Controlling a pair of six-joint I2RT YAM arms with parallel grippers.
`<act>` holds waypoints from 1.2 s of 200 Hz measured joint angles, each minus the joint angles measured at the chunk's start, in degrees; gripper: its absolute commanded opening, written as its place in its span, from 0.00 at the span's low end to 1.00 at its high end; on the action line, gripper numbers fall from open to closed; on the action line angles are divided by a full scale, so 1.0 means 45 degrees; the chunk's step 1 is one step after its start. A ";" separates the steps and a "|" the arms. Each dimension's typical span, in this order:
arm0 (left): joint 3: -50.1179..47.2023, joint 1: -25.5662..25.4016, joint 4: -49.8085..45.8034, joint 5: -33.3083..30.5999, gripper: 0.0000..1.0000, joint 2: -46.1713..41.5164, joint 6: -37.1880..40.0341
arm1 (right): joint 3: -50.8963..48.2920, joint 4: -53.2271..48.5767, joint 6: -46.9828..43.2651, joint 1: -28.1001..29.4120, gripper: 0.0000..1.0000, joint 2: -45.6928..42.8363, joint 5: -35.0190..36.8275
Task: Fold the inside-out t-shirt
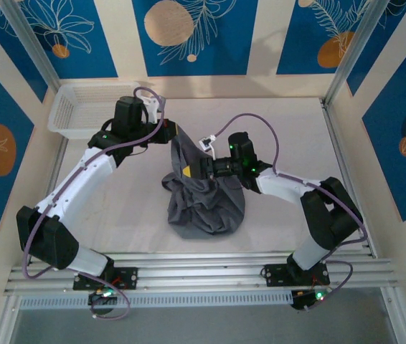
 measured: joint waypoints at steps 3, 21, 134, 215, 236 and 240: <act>0.0000 0.0005 0.0000 0.0000 0.00 0.0000 0.0000 | 0.0000 0.0049 -0.0015 0.0000 0.37 0.0010 -0.0097; 0.0000 0.0005 0.0000 0.0000 0.00 0.0000 0.0000 | -0.0010 0.0155 -0.0209 0.0010 0.36 0.0044 -0.0447; 0.0000 0.0019 -0.0010 0.0000 0.00 0.0000 0.0000 | 0.0005 -0.0325 -0.1253 0.0583 0.15 0.1127 0.0301; 0.0000 0.0029 -0.0010 -0.0005 0.00 0.0000 0.0000 | -0.0850 0.0214 -0.0665 0.1059 0.29 0.0097 0.2982; 0.0000 0.0034 -0.0010 -0.0005 0.00 0.0000 0.0000 | -0.1282 0.0073 -0.1375 0.1253 0.36 -0.0850 0.4027; 0.0000 0.0034 -0.0010 -0.0005 0.00 0.0000 0.0000 | -0.1350 0.0063 -0.1457 0.1258 0.36 -0.0991 0.4163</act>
